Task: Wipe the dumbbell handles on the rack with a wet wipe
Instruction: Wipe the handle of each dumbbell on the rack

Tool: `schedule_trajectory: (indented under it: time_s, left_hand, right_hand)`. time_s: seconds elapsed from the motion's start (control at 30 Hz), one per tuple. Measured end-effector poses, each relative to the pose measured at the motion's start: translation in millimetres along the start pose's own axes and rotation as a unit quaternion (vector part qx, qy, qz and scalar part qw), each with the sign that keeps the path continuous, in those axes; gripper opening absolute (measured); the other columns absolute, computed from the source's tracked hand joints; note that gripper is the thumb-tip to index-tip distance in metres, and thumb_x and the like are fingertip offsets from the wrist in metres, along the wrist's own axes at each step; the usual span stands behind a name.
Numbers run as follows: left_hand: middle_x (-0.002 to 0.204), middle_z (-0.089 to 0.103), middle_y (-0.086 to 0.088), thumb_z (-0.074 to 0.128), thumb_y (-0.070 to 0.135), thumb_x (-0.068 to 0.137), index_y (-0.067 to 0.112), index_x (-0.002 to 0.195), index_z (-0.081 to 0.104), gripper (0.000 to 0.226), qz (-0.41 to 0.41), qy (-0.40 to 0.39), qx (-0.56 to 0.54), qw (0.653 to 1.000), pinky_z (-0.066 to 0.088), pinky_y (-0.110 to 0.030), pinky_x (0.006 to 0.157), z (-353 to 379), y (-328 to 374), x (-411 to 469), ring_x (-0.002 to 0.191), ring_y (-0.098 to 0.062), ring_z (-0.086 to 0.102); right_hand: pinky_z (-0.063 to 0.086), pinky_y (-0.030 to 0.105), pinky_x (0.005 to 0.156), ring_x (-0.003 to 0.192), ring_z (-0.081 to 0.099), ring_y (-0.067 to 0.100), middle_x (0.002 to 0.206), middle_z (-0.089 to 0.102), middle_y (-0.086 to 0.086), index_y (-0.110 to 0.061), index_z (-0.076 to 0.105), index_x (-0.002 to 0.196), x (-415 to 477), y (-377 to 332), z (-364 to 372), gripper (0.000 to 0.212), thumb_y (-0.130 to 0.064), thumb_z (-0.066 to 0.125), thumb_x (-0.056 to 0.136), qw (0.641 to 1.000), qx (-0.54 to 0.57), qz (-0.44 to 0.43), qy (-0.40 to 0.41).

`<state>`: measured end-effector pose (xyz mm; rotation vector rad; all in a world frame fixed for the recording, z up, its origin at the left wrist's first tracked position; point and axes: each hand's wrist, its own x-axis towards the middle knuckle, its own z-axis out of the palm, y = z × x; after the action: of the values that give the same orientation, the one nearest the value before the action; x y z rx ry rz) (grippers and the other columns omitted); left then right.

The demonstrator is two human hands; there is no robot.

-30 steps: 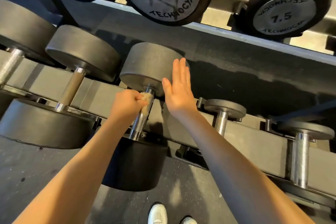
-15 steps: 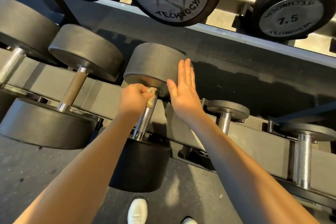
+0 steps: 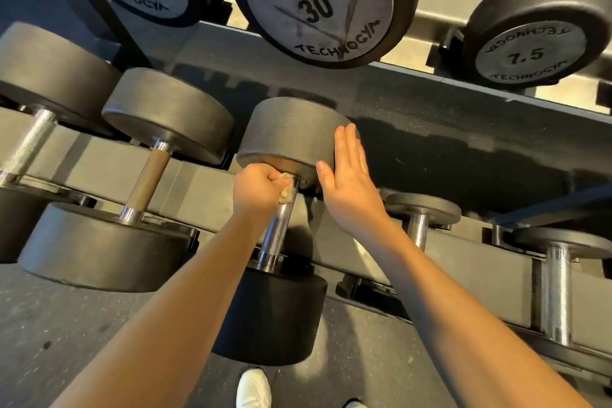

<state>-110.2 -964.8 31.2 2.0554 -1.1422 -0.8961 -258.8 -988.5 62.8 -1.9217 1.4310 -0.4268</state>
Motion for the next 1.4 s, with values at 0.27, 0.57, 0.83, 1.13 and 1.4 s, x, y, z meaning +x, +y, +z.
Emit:
schedule_trajectory:
  time_s: [0.27,0.57,0.83,1.13,1.4]
  left_hand:
    - [0.067,0.062,-0.008,0.072,0.016,0.076,0.013,0.059,0.057,0.023,-0.089,-0.105,0.052,0.989,0.055,-0.037,0.071,-13,-23,-19,0.067,-0.023,0.063]
    - [0.060,0.062,-0.006,0.073,0.012,0.073,0.015,0.053,0.064,0.022,-0.029,-0.101,-0.049,0.993,0.053,-0.039,0.074,-18,-16,-2,0.064,-0.015,0.060]
    - [0.068,0.059,0.000,0.073,0.023,0.079,0.010,0.072,0.064,0.018,-0.083,-0.145,0.159,0.973,0.044,-0.020,0.060,-19,-28,-21,0.064,-0.011,0.056]
    - [0.066,0.060,0.003,0.070,0.014,0.082,0.007,0.068,0.066,0.016,0.034,-0.067,-0.029,0.997,0.041,-0.010,0.058,-31,-27,-39,0.059,-0.002,0.056]
    - [0.080,0.069,-0.007,0.075,0.007,0.077,0.005,0.087,0.073,0.010,0.230,-0.071,0.006,0.971,0.052,-0.030,0.072,-30,-20,-48,0.074,-0.021,0.064]
  right_hand:
    - [-0.007,0.022,0.111,0.144,-0.017,0.008,0.158,-0.020,-0.008,-0.024,-0.010,0.151,0,1,3,0.062,-0.038,0.026,0.103,1.000,-0.005,0.001,0.007]
    - [-0.002,0.027,0.115,0.145,-0.015,0.009,0.158,-0.019,-0.007,-0.023,-0.009,0.152,1,1,3,0.062,-0.039,0.026,0.103,0.999,-0.030,-0.001,0.011]
    - [-0.003,0.027,0.115,0.145,-0.014,0.010,0.158,-0.018,-0.006,-0.022,-0.009,0.152,-2,-1,6,0.062,-0.036,0.027,0.104,1.000,-0.001,0.009,0.013]
    - [0.028,0.003,0.087,0.108,0.046,0.007,0.116,0.055,0.000,-0.013,0.062,0.114,-49,0,23,0.021,-0.018,0.050,0.097,0.986,-0.009,-0.051,0.156]
    - [0.055,0.029,0.076,0.091,0.065,0.032,0.104,0.067,0.021,-0.007,0.071,0.102,-55,-14,49,0.022,-0.020,0.056,0.093,0.883,0.441,0.161,-0.031]
